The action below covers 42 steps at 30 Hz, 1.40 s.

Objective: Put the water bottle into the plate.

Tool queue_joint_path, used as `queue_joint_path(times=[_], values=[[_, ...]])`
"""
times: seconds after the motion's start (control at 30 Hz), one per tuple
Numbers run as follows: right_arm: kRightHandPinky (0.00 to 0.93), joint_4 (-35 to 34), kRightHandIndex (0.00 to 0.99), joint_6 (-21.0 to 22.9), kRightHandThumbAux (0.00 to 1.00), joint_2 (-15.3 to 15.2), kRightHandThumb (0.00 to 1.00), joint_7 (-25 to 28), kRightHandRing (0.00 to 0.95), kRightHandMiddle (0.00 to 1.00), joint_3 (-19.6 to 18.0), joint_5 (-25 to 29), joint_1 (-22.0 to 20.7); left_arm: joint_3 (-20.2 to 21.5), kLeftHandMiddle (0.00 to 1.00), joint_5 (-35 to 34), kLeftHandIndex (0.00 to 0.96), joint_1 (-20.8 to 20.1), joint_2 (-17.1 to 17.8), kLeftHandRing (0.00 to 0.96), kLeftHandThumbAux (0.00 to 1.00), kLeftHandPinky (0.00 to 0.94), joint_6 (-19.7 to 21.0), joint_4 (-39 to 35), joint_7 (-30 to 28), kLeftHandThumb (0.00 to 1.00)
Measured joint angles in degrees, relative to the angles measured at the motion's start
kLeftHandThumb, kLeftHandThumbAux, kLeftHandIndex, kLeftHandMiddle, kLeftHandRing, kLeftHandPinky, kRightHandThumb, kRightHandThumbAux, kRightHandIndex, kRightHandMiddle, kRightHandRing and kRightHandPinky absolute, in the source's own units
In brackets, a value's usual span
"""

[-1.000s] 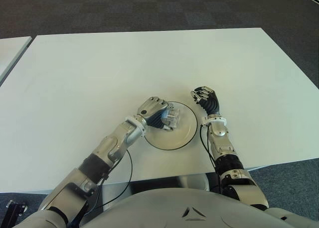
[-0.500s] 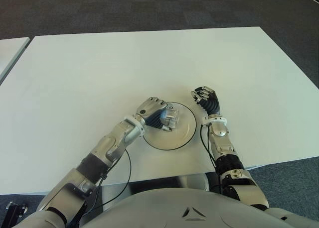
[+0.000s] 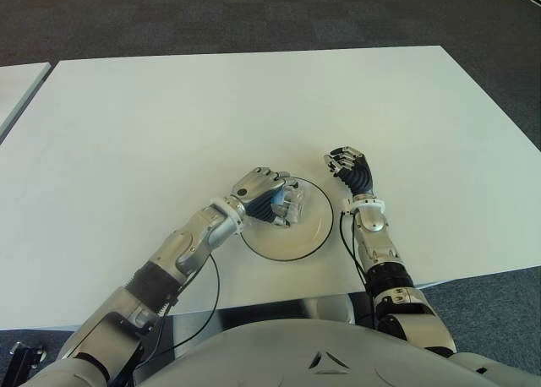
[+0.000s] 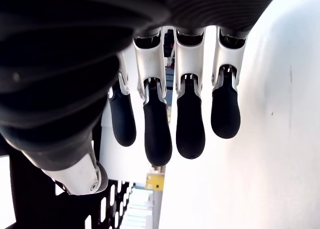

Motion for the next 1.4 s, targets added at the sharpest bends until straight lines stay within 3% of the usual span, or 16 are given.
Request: queue_joint_path(times=[0.27,0.5,0.7,1.4], values=[[0.641,0.1,0.433,-0.2,0.729,0.0,0.706,0.0,0.625,0.605,0.0,0.0,0.0,0.1,0.150,0.0,0.091,0.8,0.9,0.150,0.712,0.156,-1.2,-1.4,0.0,0.294],[0.645,0.1,0.432,-0.2,0.729,0.0,0.706,0.1,0.626,0.604,0.0,0.0,0.0,1.2,0.080,0.2,0.044,2.7,1.8,0.067,0.706,0.031,-1.6,-3.7,0.5,0.151],[0.642,0.1,0.432,-0.2,0.729,0.0,0.705,0.1,0.625,0.605,0.0,0.0,0.0,1.9,0.008,2.4,0.004,4.3,3.3,0.006,0.618,0.002,-1.6,-7.2,1.2,0.043],[0.639,0.1,0.432,-0.2,0.729,-0.1,0.706,0.1,0.624,0.606,0.1,0.0,0.0,3.6,0.000,7.4,0.000,5.4,3.7,0.000,0.447,0.000,-2.1,-10.2,7.9,0.025]])
